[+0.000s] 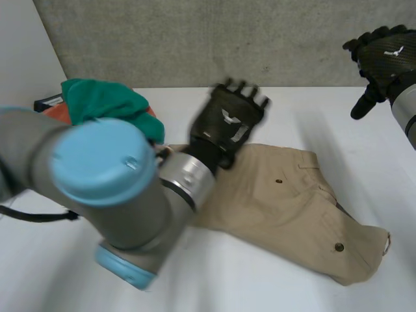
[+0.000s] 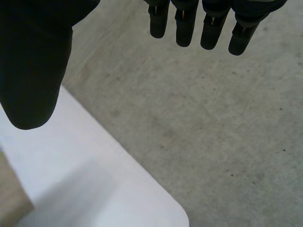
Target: Fold the laundry.
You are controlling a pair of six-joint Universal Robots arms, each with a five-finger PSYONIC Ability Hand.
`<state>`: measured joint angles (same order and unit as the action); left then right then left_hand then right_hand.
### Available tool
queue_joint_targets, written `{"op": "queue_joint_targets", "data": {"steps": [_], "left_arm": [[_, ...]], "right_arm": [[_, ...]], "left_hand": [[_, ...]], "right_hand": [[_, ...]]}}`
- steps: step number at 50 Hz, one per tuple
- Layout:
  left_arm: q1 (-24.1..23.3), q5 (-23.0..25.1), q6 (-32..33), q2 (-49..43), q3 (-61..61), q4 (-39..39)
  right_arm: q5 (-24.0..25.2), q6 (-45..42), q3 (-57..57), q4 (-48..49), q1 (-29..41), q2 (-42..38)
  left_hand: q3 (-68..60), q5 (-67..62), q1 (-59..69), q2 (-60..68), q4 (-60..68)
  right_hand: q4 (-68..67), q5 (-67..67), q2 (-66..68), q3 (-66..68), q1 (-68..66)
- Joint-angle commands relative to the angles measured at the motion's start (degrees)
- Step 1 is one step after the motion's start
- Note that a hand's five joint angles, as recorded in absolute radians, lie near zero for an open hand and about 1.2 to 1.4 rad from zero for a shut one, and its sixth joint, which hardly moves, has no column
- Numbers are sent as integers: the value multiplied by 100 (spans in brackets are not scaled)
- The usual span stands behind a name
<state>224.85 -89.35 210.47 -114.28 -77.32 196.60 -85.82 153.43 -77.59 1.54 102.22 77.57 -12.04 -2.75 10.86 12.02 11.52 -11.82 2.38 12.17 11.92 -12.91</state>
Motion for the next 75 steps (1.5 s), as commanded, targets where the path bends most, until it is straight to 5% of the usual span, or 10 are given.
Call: {"op": "queue_joint_targets", "data": {"steps": [1,14,29,34,36,37,40,60,65,75], "left_arm": [[998,32,-261,301,-538,-51],[1878,505,-393,389,-1803,-622],[1860,972,-322,-647,-1708,-394],[1869,981,-322,-964,-1348,-341],[1869,955,-322,-1113,-1154,-341],[1878,946,-331,-1140,-1110,-341],[1851,815,-366,-1123,-1013,-298],[1588,454,-1430,2349,-917,45],[1711,454,-1412,1613,-144,28],[1843,427,-1228,-1103,1965,-16]], "right_arm": [[65,-454,-11,-706,35,-259],[442,-1278,-695,-1990,396,-480],[900,-1940,-1909,-1148,413,-304],[847,-1940,-2059,-392,475,-620],[839,-1913,-2076,-225,475,-664],[839,-1844,-2076,-50,475,-673],[812,-1633,-2076,206,448,-664],[909,-622,-284,-2202,466,1252],[926,133,-46,-2158,475,1156],[734,1531,-2,-594,1062,-803]], "left_hand": [[116,186,3,-113,-63],[-910,-840,1029,913,963],[-1145,-1075,1264,1148,1198],[-1917,-1847,2036,1920,1970],[-3409,-3339,3528,3412,3462],[-4366,-4296,4484,4369,4419],[-6795,-6725,6914,6798,6848],[-6796,-6725,6914,6798,6848],[-6796,-6725,6914,6798,6848],[-6796,-6725,6914,6798,6848]], "right_hand": [[182,-238,-217,-192,291],[182,-238,-217,-192,291],[182,-238,-217,-192,291],[-1705,1649,1670,1695,-1596],[-3550,3494,3515,3539,-3441],[-6559,6503,6523,6548,-6449],[-6818,6762,6783,6808,-6709],[-6818,6762,6783,6808,-6709],[-6818,6762,6783,6808,-6709],[-6818,6762,6783,6808,-6709]]}}
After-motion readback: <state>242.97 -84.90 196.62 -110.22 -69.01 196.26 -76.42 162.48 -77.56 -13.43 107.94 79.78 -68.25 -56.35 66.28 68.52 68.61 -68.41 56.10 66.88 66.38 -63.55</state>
